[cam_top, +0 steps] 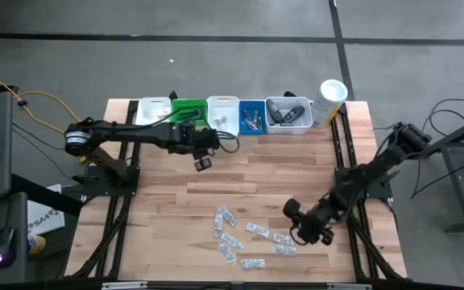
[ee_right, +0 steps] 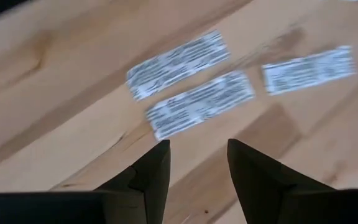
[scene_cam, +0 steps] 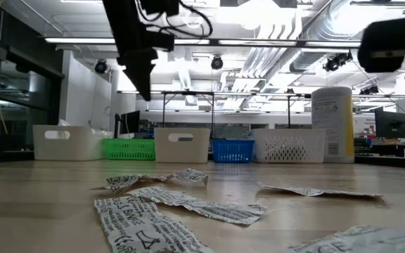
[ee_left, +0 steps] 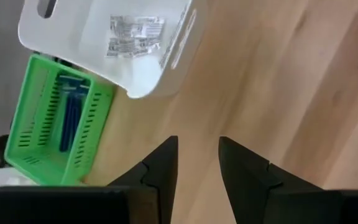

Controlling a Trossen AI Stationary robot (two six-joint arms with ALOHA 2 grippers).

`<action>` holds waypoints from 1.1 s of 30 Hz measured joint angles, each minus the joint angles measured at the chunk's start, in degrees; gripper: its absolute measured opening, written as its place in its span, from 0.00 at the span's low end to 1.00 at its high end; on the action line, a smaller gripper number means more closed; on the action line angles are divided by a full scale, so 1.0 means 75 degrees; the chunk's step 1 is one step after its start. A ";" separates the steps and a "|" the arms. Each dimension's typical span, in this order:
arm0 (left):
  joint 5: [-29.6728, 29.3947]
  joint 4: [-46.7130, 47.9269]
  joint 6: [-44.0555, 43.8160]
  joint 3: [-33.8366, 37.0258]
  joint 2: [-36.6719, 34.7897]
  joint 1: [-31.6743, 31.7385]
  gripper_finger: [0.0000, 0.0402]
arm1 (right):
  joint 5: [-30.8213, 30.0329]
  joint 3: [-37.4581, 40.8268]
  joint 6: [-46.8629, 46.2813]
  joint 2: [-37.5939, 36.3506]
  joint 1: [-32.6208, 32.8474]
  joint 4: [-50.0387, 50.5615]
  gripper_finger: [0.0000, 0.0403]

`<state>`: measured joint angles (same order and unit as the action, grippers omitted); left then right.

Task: Pick & Place Travel size toiletries
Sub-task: Put the white bandage into the middle white bin

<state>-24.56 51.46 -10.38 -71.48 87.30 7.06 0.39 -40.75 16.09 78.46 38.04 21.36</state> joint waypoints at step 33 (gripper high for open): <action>-0.0268 -0.0064 -0.0705 0.0163 -0.0255 -0.0698 0.29 | 0.0432 -0.1489 0.3372 0.2456 -0.0521 0.0499 0.38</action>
<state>-26.57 50.98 -15.66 -70.26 85.38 1.83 3.62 -51.92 41.38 96.88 34.13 25.11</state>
